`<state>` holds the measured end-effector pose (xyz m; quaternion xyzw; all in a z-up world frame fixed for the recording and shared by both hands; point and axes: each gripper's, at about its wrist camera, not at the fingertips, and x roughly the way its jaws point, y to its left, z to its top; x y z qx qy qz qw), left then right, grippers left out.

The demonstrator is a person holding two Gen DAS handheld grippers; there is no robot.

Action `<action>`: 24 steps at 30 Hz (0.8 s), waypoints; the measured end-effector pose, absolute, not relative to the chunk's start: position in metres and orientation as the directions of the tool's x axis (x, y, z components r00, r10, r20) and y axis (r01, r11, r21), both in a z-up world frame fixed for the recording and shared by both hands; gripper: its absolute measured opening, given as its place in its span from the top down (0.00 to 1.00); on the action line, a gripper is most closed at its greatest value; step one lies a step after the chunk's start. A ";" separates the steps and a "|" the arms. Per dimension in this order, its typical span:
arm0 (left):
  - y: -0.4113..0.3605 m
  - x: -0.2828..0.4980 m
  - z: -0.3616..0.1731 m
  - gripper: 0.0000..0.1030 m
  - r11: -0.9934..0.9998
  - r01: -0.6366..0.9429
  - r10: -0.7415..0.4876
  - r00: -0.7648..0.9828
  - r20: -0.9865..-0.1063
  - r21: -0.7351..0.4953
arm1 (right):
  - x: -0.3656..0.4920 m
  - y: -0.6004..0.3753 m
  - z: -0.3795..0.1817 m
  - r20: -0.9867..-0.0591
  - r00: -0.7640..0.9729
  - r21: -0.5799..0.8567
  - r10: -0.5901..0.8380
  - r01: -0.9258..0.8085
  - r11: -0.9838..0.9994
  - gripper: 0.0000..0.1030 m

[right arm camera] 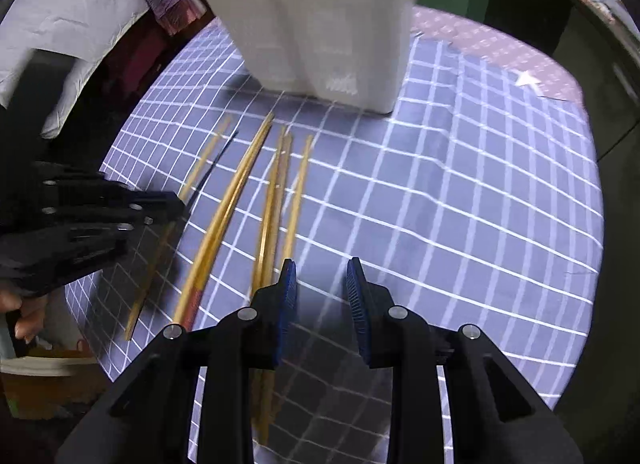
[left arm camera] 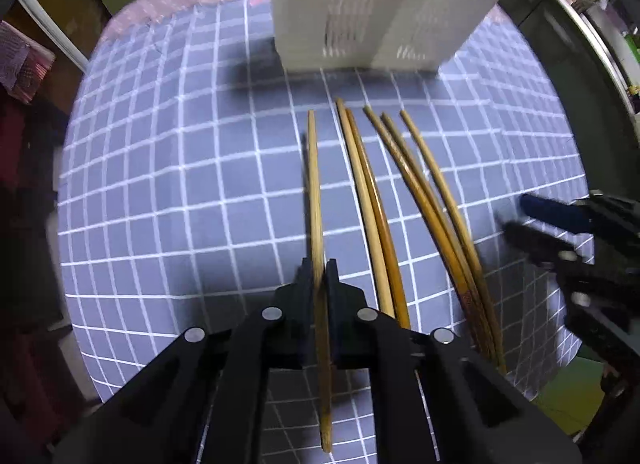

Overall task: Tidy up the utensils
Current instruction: 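Grasp another wooden chopstick with the left tool while the right tool grasps one, then lift the chopsticks upright toward the white caddy with both tools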

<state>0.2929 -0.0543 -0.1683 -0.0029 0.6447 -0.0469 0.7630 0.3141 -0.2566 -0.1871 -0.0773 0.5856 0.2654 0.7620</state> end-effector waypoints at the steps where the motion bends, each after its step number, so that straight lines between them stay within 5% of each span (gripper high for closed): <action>1: -0.050 0.290 -0.162 0.94 0.995 0.069 -0.080 0.191 -0.978 -0.068 | 0.316 -0.251 -0.190 -0.936 0.160 0.197 0.313 -0.498 0.845 0.75; 12: -0.018 0.239 -0.097 0.94 0.992 0.076 -0.126 0.462 -0.878 -0.103 | 0.328 -0.217 -0.205 -0.966 0.122 0.137 0.229 -0.511 0.848 0.87; 24: -0.021 0.221 -0.089 0.94 0.990 0.117 -0.132 0.508 -0.851 -0.084 | 0.328 -0.182 -0.210 -0.982 0.136 0.037 0.127 -0.529 0.848 0.92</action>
